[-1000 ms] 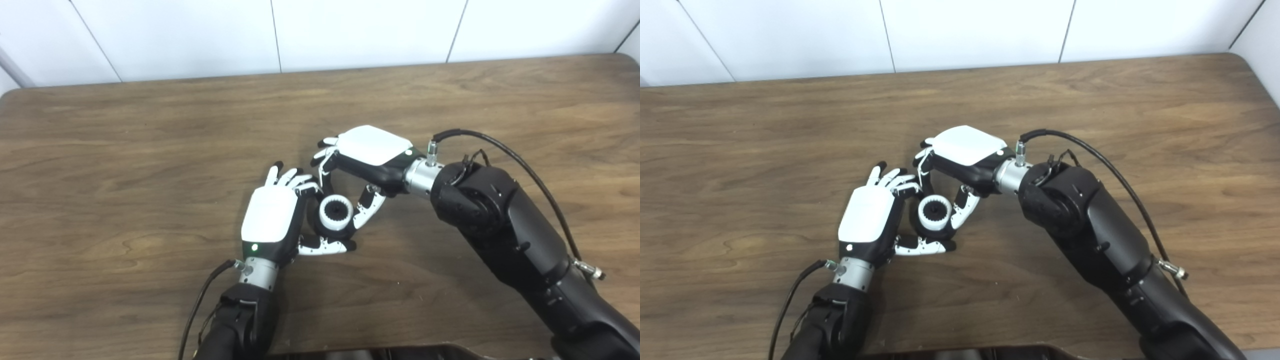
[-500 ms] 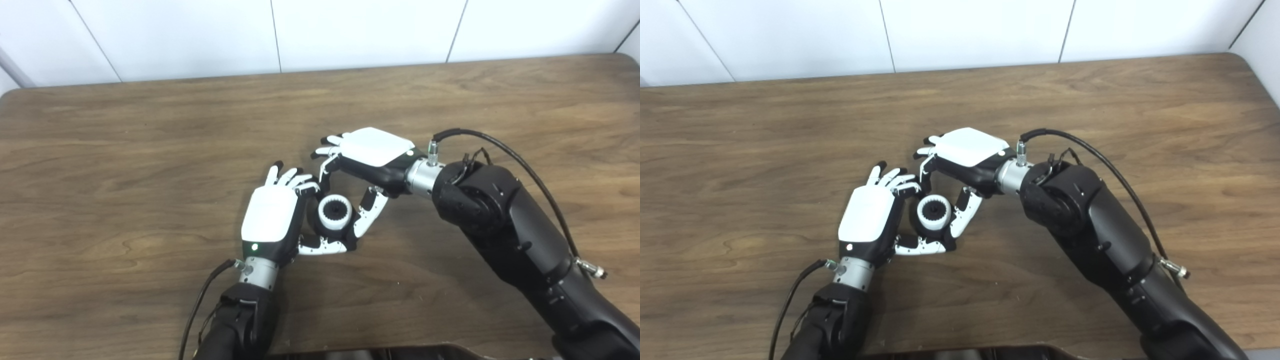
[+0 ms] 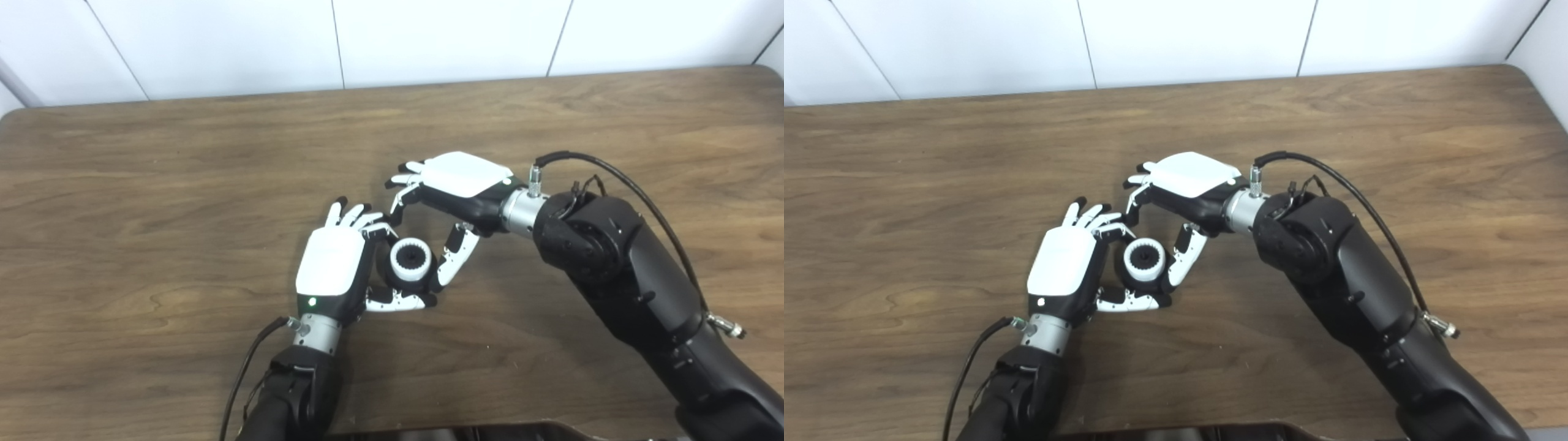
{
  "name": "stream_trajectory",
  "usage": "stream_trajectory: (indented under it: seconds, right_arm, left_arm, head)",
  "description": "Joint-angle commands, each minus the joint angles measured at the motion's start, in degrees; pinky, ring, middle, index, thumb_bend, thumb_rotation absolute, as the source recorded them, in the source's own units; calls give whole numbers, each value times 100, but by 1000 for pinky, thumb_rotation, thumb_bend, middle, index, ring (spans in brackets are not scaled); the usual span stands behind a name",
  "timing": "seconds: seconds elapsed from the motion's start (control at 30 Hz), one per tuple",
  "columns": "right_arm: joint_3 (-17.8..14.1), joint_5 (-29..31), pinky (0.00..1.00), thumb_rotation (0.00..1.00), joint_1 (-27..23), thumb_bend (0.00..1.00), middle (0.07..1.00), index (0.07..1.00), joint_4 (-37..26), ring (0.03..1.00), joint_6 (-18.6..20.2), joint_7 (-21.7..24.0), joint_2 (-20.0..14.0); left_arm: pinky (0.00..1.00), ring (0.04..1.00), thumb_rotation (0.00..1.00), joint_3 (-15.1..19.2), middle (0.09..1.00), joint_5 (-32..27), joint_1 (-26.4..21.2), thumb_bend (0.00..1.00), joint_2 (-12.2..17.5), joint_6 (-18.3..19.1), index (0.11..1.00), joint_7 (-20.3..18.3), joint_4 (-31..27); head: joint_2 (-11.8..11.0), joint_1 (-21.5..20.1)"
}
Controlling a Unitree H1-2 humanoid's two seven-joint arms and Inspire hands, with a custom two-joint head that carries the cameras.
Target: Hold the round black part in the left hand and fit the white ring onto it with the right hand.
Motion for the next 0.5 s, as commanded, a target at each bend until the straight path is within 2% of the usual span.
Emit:
stream_trajectory:
  seconds: [0.0, 0.3, 0.47]
  right_arm:
    - [-191, 74, 1000, 275, -275, 1000, 924, 686, -191, 999, -7, -106, -103]
    - [-616, 154, 1000, 296, -417, 1000, 917, 685, -275, 996, 103, -32, -382]
    - [-835, 249, 973, 331, -421, 978, 912, 693, -243, 984, 237, -101, -490]
  left_arm:
    - [1000, 894, 57, 4, 791, 38, -13, 522, 33, 61, 483, -157, 148]
    - [1000, 898, 56, 8, 794, 94, -21, 523, 61, 105, 484, -248, 118]
    - [1000, 888, 56, 21, 784, 91, -23, 523, 99, 42, 483, -159, 140]
  head:
    - [-7, -3]
    - [-41, -22]
    - [-72, -51]
